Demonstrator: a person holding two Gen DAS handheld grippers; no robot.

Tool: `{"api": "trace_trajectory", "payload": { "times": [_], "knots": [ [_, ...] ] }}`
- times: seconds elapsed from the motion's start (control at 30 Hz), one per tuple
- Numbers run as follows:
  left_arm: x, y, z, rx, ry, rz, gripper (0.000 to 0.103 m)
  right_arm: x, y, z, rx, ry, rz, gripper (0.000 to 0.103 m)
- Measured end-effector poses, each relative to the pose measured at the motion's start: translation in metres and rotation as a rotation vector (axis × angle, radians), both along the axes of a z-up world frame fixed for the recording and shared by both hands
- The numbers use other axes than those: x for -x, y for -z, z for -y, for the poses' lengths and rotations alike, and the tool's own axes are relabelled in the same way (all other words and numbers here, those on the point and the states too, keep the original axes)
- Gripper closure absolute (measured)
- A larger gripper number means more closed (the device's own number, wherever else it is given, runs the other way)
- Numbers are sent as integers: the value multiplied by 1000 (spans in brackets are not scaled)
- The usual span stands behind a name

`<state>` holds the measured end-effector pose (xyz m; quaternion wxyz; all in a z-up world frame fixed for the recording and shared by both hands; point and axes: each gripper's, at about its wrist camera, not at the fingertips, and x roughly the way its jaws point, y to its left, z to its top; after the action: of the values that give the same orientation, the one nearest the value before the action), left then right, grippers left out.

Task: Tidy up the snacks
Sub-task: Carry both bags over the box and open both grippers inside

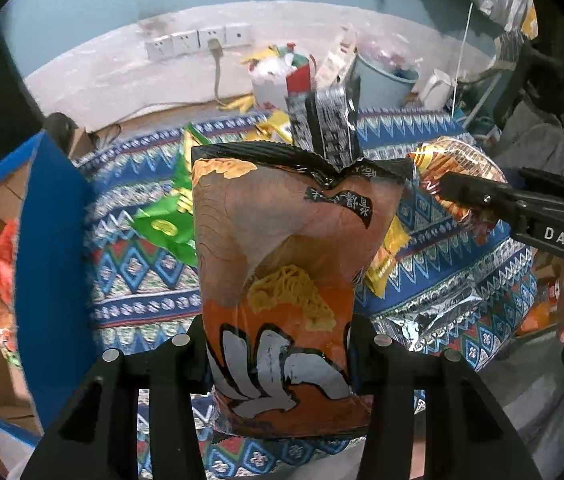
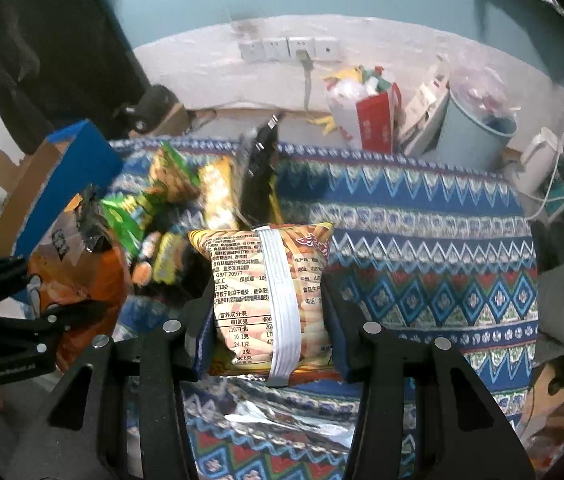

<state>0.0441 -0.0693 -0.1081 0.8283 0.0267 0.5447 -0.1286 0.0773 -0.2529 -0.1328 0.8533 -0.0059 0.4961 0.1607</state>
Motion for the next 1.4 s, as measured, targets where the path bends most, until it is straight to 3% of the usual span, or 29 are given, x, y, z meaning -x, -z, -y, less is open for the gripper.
{"api": "trace_trajectory", "payload": {
  "times": [0.43, 1.0, 1.4],
  "knots": [
    [1, -54, -36, -57, -48, 165, 55, -9, -32, -33, -58, -13, 77, 57],
    [12, -73, -132, -49, -211, 223, 56, -21, -50, -111, -77, -104, 113, 57],
    [25, -68, -203, -46, -345, 220, 56, -26, -47, -183, -80, -209, 101, 57]
  ]
}}
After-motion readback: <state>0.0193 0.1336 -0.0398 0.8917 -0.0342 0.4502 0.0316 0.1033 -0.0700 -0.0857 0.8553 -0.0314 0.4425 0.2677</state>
